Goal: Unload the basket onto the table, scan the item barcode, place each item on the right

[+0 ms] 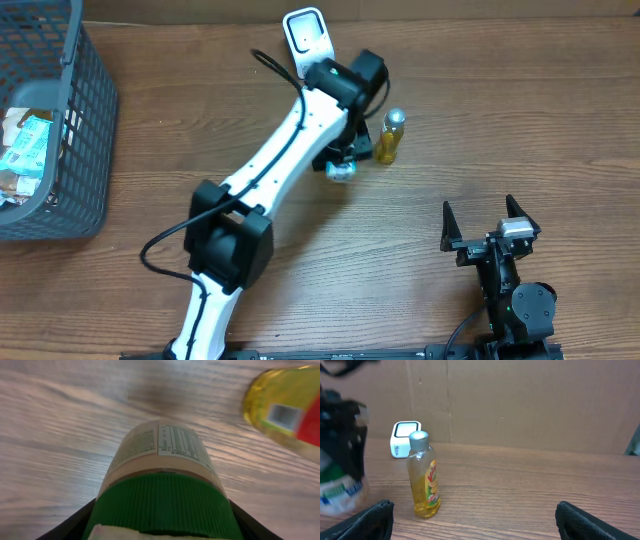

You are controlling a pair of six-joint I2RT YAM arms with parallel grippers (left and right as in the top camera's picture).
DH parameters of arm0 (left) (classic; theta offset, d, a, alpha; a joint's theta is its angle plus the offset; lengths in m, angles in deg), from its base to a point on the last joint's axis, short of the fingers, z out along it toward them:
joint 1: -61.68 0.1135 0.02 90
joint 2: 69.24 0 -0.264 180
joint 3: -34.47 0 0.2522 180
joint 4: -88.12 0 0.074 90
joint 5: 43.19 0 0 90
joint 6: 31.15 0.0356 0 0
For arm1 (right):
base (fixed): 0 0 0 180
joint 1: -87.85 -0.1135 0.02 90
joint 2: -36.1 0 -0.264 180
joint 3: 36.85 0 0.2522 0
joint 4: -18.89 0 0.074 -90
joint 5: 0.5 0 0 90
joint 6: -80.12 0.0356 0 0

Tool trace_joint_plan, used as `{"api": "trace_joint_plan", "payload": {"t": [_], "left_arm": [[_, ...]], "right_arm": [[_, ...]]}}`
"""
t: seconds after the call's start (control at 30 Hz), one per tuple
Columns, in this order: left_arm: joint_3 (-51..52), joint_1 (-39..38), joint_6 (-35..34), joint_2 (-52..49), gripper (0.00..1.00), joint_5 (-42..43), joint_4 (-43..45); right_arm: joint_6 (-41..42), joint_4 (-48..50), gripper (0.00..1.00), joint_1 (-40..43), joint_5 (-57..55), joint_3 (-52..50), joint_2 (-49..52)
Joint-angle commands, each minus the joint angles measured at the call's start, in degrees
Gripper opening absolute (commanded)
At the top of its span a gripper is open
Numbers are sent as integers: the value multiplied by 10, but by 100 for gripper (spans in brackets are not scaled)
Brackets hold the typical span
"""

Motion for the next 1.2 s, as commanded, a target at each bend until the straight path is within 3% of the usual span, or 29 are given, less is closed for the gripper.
{"api": "trace_joint_plan", "payload": {"t": [0.0, 0.2, 0.63, 0.73, 0.83, 0.87, 1.07, 1.17], "left_arm": [[21, -5, -80, -15, 40, -8, 8], [50, -14, -85, -28, 40, -4, 42], [90, -27, -72, -28, 53, -5, 69], [94, -27, -71, -28, 64, -4, 75], [94, -27, -39, -28, 95, 1, 75], [94, -26, -27, -28, 100, 5, 75], [76, -19, 14, -24, 100, 11, 69], [15, 5, 51, -19, 100, 11, 35]], "right_arm": [[0, 2, 100, 0, -1, -6, -3], [0, 2, 100, 0, -1, -6, -3], [-1, 2, 100, 0, -1, -6, -3], [0, 2, 100, 0, -1, -6, -3], [0, 2, 100, 0, -1, -6, -3], [-1, 2, 100, 0, -1, -6, -3], [0, 2, 100, 0, -1, -6, -3], [0, 2, 100, 0, -1, -6, -3]]}}
